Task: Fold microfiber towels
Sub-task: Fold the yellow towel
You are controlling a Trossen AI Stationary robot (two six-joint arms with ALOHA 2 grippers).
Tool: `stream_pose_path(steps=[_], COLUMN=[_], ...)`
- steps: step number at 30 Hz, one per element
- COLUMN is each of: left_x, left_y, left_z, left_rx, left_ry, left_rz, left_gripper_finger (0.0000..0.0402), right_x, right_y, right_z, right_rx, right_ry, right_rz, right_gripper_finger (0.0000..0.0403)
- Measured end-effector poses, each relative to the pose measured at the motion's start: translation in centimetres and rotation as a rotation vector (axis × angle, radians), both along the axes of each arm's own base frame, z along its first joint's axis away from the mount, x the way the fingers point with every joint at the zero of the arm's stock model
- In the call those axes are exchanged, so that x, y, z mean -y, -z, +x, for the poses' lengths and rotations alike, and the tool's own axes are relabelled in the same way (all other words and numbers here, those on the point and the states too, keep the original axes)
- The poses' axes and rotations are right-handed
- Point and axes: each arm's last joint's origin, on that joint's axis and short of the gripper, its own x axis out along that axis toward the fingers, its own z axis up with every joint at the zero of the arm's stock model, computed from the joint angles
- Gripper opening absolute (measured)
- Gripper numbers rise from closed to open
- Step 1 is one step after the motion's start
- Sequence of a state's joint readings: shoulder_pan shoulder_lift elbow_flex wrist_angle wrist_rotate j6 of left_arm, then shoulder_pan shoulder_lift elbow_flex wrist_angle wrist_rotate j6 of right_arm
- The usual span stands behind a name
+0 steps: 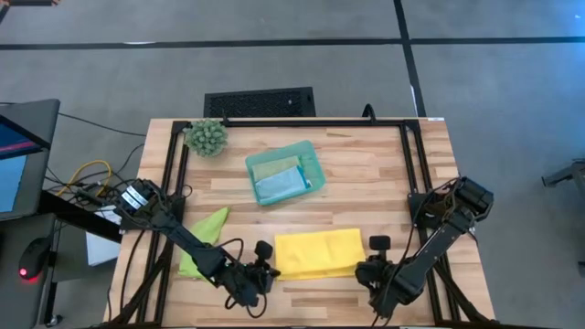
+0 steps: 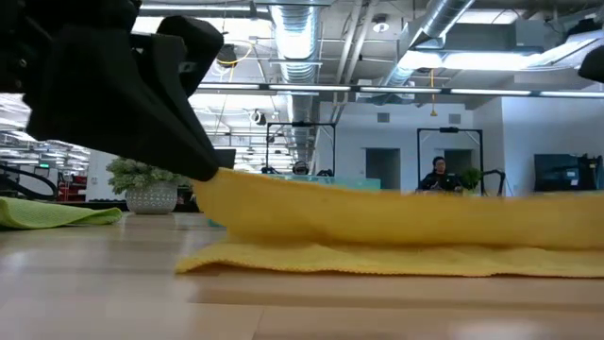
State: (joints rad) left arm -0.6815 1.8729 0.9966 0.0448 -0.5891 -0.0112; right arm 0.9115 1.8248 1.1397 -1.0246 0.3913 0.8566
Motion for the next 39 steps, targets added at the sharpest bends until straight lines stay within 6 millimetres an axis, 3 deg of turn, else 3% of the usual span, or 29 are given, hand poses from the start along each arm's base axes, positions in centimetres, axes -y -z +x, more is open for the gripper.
stream_pose_path(steps=[7, 17, 25, 31, 35, 39], left_x=[-0.8, -1.5, -1.2, -0.9, -1.8, -2.9], left_y=[0.7, 1.0, 0.8, -1.0, -0.5, 1.5], left_z=[-0.1, 0.2, 0.2, 0.4, 1.2, 1.9], left_rx=[-0.063, -0.06, -0.069, 0.017, 0.034, -0.038], left_ry=[0.014, -0.048, -0.011, 0.036, -0.019, -0.065], left_rz=[-0.058, -0.11, -0.162, -0.194, -0.163, -0.168], left_gripper_finger=[0.0, 0.0006, 0.0093, 0.0147, 0.0148, 0.0129], right_x=[-1.0, -1.1, -1.7, -1.7, -1.4, -0.2], right_y=[0.1, 0.6, 2.3, 0.2, -0.8, 0.3], right_z=[0.6, 1.1, 0.9, 0.4, 0.2, 0.4], right_rx=[0.011, 0.014, -0.064, -0.003, 0.132, 0.158], right_ry=[-0.054, -0.083, -0.087, -0.107, -0.137, -0.097], right_rz=[0.11, 0.115, 0.138, 0.163, 0.085, 0.064], right_gripper_finger=[0.0007, 0.001, 0.0081, 0.0128, 0.0122, 0.0087])
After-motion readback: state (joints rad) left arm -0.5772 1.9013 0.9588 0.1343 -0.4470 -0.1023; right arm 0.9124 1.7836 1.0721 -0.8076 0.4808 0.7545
